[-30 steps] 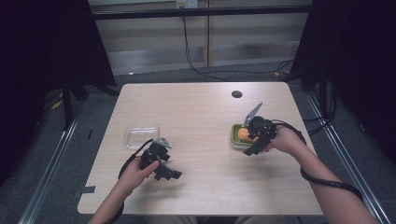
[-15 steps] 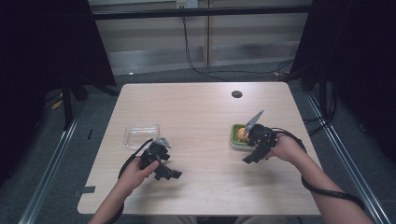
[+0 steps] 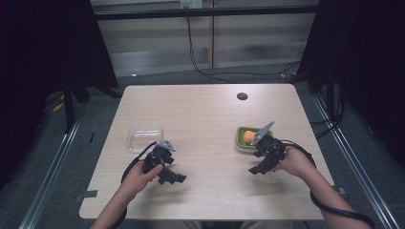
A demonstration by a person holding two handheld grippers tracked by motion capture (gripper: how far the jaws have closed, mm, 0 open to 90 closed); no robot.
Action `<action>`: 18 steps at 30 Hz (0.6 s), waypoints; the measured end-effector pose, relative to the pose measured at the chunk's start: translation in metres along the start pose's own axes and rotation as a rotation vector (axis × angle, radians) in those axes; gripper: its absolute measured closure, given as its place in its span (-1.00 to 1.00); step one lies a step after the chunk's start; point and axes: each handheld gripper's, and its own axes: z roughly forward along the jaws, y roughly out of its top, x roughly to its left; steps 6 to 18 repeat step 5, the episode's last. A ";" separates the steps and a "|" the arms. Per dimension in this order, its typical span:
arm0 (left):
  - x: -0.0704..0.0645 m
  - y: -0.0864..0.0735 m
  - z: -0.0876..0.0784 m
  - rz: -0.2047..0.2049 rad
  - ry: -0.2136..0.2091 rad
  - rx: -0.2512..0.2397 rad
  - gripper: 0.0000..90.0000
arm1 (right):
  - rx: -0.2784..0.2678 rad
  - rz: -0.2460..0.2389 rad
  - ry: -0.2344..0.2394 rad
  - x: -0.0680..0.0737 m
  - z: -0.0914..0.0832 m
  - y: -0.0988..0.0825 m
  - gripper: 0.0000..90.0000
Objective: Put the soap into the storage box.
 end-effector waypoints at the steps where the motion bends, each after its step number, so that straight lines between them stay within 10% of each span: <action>1: 0.001 0.000 0.000 0.008 -0.002 0.002 -0.91 | -0.009 0.005 0.006 0.001 0.000 -0.002 -0.40; 18: -0.002 0.001 0.002 -0.025 0.000 -0.013 -0.91 | -0.043 -0.002 0.002 0.007 0.000 -0.009 -0.40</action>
